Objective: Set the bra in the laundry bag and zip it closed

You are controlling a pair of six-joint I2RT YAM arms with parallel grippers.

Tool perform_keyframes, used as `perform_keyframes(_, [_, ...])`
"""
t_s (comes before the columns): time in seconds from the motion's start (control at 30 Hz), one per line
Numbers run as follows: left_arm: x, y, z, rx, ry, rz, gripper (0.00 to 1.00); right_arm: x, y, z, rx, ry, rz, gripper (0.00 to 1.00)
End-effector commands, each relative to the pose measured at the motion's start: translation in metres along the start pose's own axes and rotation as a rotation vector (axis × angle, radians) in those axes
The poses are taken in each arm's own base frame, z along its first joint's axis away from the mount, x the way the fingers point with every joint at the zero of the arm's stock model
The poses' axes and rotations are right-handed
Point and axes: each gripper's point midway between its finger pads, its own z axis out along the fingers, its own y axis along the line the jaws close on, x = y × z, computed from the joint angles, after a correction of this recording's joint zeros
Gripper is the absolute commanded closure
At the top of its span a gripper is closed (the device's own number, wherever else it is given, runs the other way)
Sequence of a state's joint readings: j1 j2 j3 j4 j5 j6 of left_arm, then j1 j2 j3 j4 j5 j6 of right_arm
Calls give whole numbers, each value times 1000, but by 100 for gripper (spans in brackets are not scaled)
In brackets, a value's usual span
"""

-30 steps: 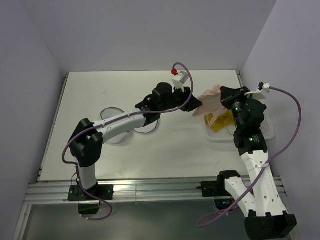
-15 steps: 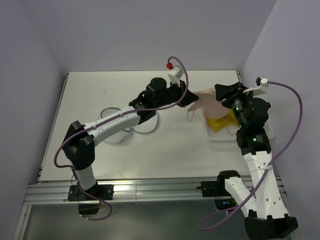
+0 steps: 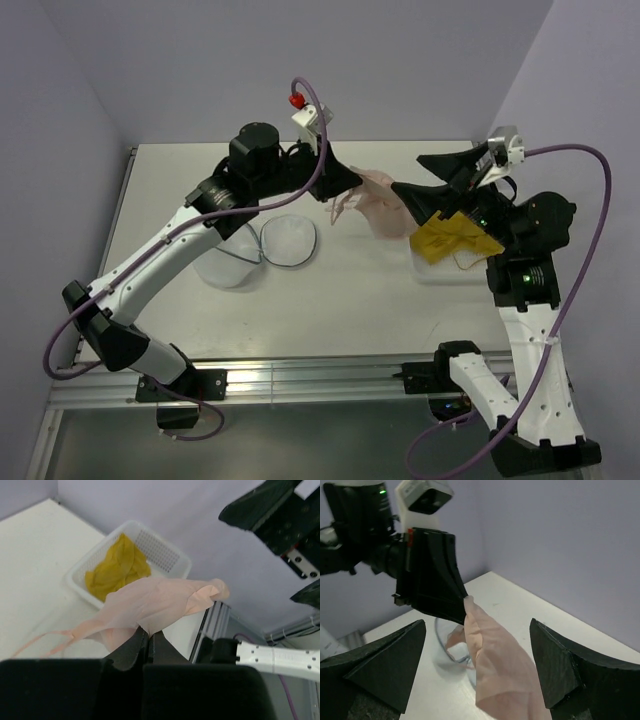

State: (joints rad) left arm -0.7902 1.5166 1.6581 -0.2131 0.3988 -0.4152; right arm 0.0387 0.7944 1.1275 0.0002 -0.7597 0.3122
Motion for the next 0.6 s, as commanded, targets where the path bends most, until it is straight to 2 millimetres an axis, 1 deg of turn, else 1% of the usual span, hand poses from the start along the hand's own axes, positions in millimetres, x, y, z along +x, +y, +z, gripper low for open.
perform_keyframes(0.0, [18, -3, -29, -30, 112, 30, 100, -5, 45, 1, -312, 56, -43, 9])
perform_keyframes(0.03, [15, -4, -36, -41, 106, 40, 100, -7, 49, 1, -340, 59, -43, 9])
perform_keyframes(0.07, [21, -1, -39, -59, 123, 32, 100, -4, 51, 3, -377, 76, -29, 9])
perform_keyframes(0.1, [22, 1, -42, -72, 126, 29, 100, 0, 59, 1, -430, 102, -2, 9])
perform_keyframes(0.13, [20, 1, -47, -79, 121, 32, 100, 4, 60, 3, -446, 116, 17, 9])
perform_keyframes(0.17, [24, 4, -48, -91, 127, 29, 100, 9, 70, 4, -483, 126, 29, 8])
perform_keyframes(0.2, [24, 6, -50, -101, 128, 27, 100, 12, 73, 6, -500, 120, -19, 8])
perform_keyframes(0.23, [23, 6, -53, -108, 123, 28, 100, 25, 67, 11, -447, 158, 14, 7])
perform_keyframes(0.27, [23, 7, -54, -112, 122, 25, 100, 26, 81, 14, -465, 173, -4, 5])
perform_keyframes(0.3, [22, 9, -55, -116, 118, 26, 100, 31, 78, 20, -446, 178, -79, 5])
perform_keyframes(0.33, [20, 7, -58, -112, 112, 31, 100, 46, 68, 27, -372, 237, -52, 5])
perform_keyframes(0.37, [21, 7, -59, -110, 112, 32, 100, 44, 70, 29, -367, 242, -58, 5])
perform_keyframes(0.4, [21, 7, -60, -109, 111, 34, 100, 47, 70, 33, -360, 252, -50, 6])
perform_keyframes(0.43, [21, 7, -62, -110, 112, 36, 100, 49, 62, 40, -325, 261, -36, 9])
perform_keyframes(0.47, [23, 7, -63, -112, 114, 38, 100, 52, 59, 43, -312, 270, -27, 17])
perform_keyframes(0.57, [27, 9, -67, -119, 122, 38, 100, 59, 52, 53, -290, 305, 4, 26])
